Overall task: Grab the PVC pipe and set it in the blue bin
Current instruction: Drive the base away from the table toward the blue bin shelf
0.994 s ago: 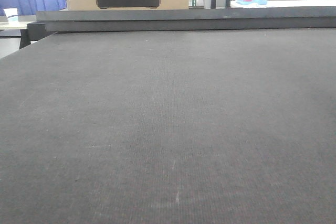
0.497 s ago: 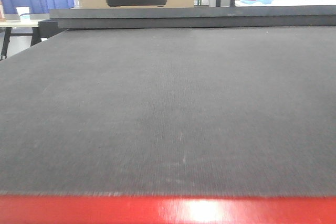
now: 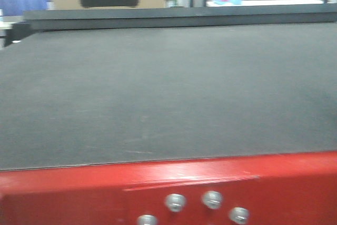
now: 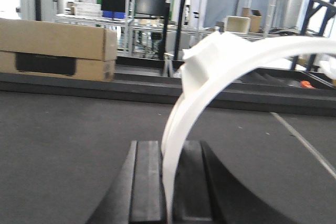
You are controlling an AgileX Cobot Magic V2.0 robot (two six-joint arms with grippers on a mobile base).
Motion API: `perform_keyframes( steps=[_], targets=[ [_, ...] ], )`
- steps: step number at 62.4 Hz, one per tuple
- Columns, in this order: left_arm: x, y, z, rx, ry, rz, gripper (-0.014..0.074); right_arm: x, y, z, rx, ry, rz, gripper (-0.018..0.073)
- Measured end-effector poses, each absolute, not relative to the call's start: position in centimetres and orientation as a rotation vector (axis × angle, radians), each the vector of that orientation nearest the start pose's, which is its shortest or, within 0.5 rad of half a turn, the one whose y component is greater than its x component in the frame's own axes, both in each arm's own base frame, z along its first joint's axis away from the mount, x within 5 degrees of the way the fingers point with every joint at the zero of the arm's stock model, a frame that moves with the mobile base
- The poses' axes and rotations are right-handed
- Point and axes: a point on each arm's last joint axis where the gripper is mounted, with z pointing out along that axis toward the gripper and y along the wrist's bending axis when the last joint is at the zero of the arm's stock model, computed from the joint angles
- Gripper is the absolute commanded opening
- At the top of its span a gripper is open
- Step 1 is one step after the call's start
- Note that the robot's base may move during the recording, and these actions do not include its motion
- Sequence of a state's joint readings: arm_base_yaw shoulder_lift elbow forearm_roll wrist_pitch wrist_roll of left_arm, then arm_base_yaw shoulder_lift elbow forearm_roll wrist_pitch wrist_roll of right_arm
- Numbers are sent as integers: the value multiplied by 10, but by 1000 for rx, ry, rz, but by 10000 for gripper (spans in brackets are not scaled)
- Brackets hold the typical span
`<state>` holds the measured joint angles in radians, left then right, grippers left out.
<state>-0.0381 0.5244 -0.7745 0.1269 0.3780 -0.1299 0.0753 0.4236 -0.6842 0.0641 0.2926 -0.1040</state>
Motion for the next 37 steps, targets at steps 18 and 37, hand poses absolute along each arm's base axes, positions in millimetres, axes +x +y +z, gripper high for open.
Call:
perform_keyframes(
  steps=[18,37],
  targets=[
    [95,1,398,-13,1609,0,-111,77,8,385,-104,1512,40,-141],
    [95,1,398,-13,1609,0,-111,77,8,385,-104,1512,40,-141]
  ],
)
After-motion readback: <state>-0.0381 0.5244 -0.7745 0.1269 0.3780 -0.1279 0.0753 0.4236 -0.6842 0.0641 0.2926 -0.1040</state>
